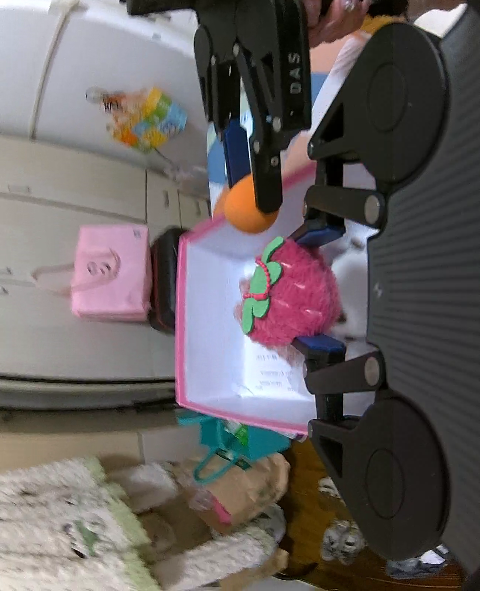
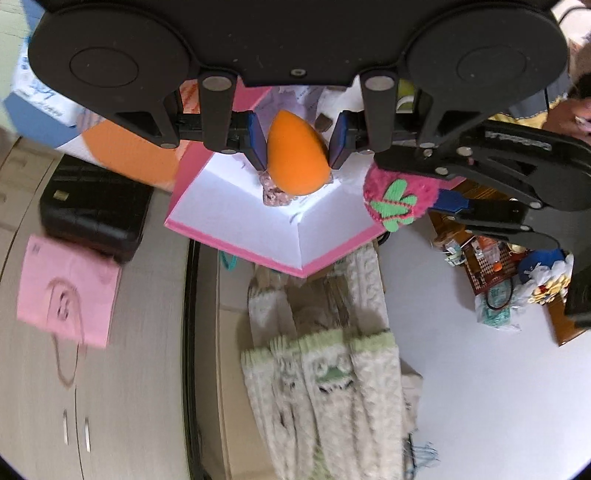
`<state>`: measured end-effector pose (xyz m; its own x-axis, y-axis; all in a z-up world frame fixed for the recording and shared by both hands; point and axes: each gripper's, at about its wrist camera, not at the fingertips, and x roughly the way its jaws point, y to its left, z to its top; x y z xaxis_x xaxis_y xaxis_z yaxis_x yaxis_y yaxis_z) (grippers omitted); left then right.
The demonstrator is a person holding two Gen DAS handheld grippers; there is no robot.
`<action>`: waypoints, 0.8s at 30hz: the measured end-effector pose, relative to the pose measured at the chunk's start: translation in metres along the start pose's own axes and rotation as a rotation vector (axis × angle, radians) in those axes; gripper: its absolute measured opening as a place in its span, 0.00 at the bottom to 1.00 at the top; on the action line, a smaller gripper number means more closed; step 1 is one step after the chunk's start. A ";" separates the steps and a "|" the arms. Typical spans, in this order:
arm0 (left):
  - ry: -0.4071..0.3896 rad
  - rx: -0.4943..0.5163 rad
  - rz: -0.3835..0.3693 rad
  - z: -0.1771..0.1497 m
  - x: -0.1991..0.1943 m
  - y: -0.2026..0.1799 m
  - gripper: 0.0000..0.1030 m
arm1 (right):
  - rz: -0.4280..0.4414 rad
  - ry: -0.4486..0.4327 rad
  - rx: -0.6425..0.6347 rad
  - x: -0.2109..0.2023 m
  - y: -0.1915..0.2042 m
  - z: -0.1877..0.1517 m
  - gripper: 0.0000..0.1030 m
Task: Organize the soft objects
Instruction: 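Carry the strawberry pouch and orange sponge together over the pink box, then open both grippers to drop the pouch and sponge into the box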
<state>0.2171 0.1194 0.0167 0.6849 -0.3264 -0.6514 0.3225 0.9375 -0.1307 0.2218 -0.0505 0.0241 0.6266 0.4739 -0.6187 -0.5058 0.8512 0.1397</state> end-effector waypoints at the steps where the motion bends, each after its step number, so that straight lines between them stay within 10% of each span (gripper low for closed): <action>1: 0.019 -0.020 -0.003 0.004 0.009 0.006 0.45 | -0.004 0.008 0.001 0.006 -0.002 0.001 0.40; 18: 0.189 -0.025 0.078 0.041 0.092 0.029 0.49 | -0.158 0.134 -0.187 0.085 -0.014 0.029 0.42; 24: 0.145 -0.033 0.107 0.040 0.081 0.027 0.61 | -0.210 0.136 -0.210 0.085 -0.010 0.027 0.61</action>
<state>0.3075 0.1138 -0.0102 0.6118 -0.2065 -0.7636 0.2297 0.9701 -0.0783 0.2964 -0.0126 -0.0087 0.6526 0.2464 -0.7165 -0.4940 0.8554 -0.1558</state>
